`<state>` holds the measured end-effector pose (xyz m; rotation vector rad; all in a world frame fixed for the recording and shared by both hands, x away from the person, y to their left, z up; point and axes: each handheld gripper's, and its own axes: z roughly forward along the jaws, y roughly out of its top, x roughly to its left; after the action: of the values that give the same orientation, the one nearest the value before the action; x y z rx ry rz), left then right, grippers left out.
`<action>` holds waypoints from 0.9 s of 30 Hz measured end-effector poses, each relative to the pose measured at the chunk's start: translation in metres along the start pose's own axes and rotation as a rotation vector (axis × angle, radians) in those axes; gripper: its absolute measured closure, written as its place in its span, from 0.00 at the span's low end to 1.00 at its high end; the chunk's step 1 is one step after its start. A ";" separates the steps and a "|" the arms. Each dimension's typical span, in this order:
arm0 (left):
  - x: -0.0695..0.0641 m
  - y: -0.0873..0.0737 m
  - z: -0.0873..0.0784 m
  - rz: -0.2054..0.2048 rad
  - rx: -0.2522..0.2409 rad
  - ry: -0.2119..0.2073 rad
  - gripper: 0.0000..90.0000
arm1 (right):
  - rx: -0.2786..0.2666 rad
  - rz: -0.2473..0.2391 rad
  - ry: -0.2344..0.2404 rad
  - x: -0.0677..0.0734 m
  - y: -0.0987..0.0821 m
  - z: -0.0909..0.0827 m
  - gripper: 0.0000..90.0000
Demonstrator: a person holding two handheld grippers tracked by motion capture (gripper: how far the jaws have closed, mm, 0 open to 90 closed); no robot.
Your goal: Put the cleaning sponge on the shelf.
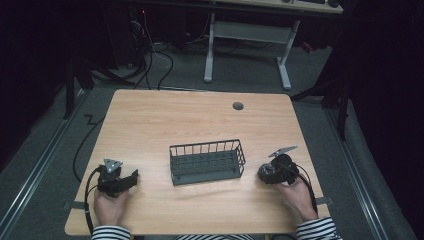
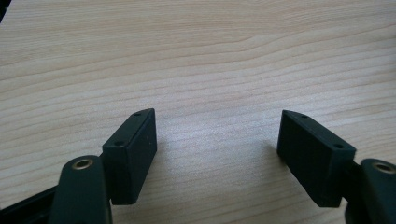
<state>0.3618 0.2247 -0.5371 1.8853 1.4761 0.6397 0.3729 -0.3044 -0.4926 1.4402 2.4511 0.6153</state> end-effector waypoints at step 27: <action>0.000 0.000 0.000 0.004 0.002 -0.006 0.31 | -0.131 0.012 0.050 -0.003 0.007 -0.044 0.39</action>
<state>0.3620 0.2245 -0.5371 1.8909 1.4703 0.6343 0.3625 -0.3142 -0.4502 1.4056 2.3916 0.8069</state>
